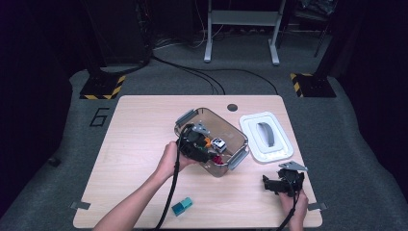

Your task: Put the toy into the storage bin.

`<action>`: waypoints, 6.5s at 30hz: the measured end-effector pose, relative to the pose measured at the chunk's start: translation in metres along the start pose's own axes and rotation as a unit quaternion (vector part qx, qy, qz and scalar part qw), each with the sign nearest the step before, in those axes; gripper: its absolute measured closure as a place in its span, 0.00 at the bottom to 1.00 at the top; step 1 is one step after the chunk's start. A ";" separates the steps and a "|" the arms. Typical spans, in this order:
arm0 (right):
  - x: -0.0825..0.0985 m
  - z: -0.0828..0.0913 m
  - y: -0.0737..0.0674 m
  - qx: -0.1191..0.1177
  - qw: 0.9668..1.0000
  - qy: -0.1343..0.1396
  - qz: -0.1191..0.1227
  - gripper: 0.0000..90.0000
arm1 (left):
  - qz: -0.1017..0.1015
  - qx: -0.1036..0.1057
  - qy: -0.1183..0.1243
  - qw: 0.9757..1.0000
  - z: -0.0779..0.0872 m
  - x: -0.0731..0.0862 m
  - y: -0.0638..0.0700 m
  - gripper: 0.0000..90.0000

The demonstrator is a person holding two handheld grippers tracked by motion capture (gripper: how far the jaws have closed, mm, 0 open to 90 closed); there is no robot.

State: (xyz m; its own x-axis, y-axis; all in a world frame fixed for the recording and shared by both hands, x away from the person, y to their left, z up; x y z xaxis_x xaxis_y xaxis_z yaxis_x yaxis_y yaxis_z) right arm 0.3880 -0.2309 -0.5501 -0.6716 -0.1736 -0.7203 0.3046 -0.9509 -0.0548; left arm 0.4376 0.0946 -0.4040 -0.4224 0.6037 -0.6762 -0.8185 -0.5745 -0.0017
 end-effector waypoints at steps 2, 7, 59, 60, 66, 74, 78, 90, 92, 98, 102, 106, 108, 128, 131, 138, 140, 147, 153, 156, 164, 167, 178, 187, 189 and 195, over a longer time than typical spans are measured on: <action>0.000 0.000 0.000 0.000 1.000 0.000 0.000 0.01 | 0.001 -0.006 0.006 1.000 0.006 0.001 -0.001 0.34; 0.000 0.000 0.000 0.000 1.000 0.000 0.000 0.01 | -0.001 -0.031 0.017 0.999 0.025 0.006 -0.004 0.22; 0.000 0.000 0.000 0.002 1.000 -0.001 0.003 0.01 | 0.042 -0.017 -0.038 0.998 0.005 0.151 0.025 0.16; 0.000 0.000 0.000 0.002 1.000 -0.001 0.003 0.01 | 0.041 -0.012 -0.039 0.998 0.004 0.152 0.028 0.17; 0.000 0.000 0.000 0.001 1.000 0.000 0.001 0.01 | 0.021 0.003 -0.056 0.998 -0.003 0.153 0.043 0.23; 0.000 0.000 0.000 0.001 1.000 0.000 0.002 0.01 | 0.005 0.017 -0.076 0.997 -0.008 0.156 0.050 0.50; 0.000 0.000 0.000 0.001 1.000 -0.001 0.003 0.01 | 0.003 0.015 -0.079 0.997 -0.011 0.157 0.049 0.66; 0.000 0.000 0.000 0.001 1.000 -0.001 0.004 0.01 | 0.021 -0.001 -0.063 0.998 -0.010 0.155 0.034 0.75; 0.000 0.000 0.000 0.001 1.000 -0.001 0.003 0.01 | 0.023 -0.004 -0.060 0.998 -0.010 0.154 0.033 0.75; 0.000 0.000 0.000 0.001 1.000 -0.001 0.002 0.01 | 0.029 -0.013 -0.054 0.998 -0.007 0.151 0.022 0.75; 0.000 0.000 0.000 0.001 1.000 -0.001 0.003 0.01 | 0.035 -0.022 -0.049 0.998 -0.006 0.149 0.014 0.75; 0.000 0.000 0.000 0.001 1.000 -0.001 0.003 0.01 | 0.041 -0.031 -0.042 0.998 -0.004 0.147 0.006 0.75; 0.000 0.000 0.000 0.001 1.000 -0.001 0.003 0.01 | 0.043 -0.035 -0.040 0.998 -0.002 0.145 0.001 0.75; 0.000 0.000 0.000 0.001 1.000 -0.001 0.003 0.01 | 0.064 -0.078 -0.010 0.995 0.020 0.131 -0.039 0.75; 0.000 0.000 0.000 0.001 1.000 -0.001 0.003 0.01 | 0.073 -0.082 -0.004 0.994 0.024 0.128 -0.045 0.75; 0.000 0.000 0.000 0.001 1.000 -0.001 0.004 0.01 | 0.082 -0.095 0.013 0.992 0.037 0.116 -0.062 0.75; 0.000 0.000 0.000 0.001 1.000 0.000 0.001 0.01 | 0.083 -0.099 0.015 0.992 0.040 0.113 -0.063 0.75; 0.000 0.000 0.000 0.001 1.000 0.001 0.000 0.01 | 0.074 -0.119 0.030 0.990 0.059 0.087 -0.074 0.75; 0.000 0.000 0.000 0.001 1.000 0.000 0.001 0.01 | 0.069 -0.130 0.045 0.988 0.070 0.065 -0.081 0.75; 0.000 0.000 0.000 0.001 1.000 0.000 0.002 0.01 | 0.061 -0.138 0.047 0.987 0.072 0.051 -0.082 0.75; 0.000 0.000 0.000 0.001 1.000 0.002 0.000 0.01 | 0.042 -0.141 0.051 0.988 0.070 0.021 -0.079 0.75; 0.000 0.000 0.000 0.000 1.000 0.001 0.000 0.01 | 0.036 -0.133 0.047 0.989 0.065 0.012 -0.077 0.75; 0.000 0.000 0.000 -0.001 1.000 0.000 -0.001 0.01 | 0.030 -0.092 0.011 0.995 0.021 -0.005 -0.065 0.74; 0.000 0.000 0.000 -0.001 1.000 0.000 -0.001 0.01 | 0.037 -0.073 -0.023 0.996 0.005 0.001 -0.064 0.74; 0.000 0.000 0.000 -0.001 1.000 0.000 0.000 0.01 | 0.037 -0.071 -0.029 0.996 0.004 0.003 -0.064 0.73; 0.000 0.000 0.000 -0.001 1.000 0.000 -0.001 0.01 | 0.048 -0.065 -0.032 0.996 0.005 0.006 -0.064 0.54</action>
State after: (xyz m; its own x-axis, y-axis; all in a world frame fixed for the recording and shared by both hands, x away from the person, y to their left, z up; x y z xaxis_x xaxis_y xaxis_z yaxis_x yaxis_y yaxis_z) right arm 0.3880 -0.2311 -0.5501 -0.6715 -0.1724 -0.7207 0.3056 -0.9504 -0.0574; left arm 0.4856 0.1377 -0.4047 -0.5230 0.5744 -0.6297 -0.7179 -0.6951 -0.0379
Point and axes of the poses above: each handheld gripper's, and its own axes: z roughly backward along the jaws, x roughly out of its underside, y roughly to its right, the point moved 3 cm from there along -z, roughly forward along the jaws, and after that the axes turned 4 degrees about -x, right-handed, at the moved point
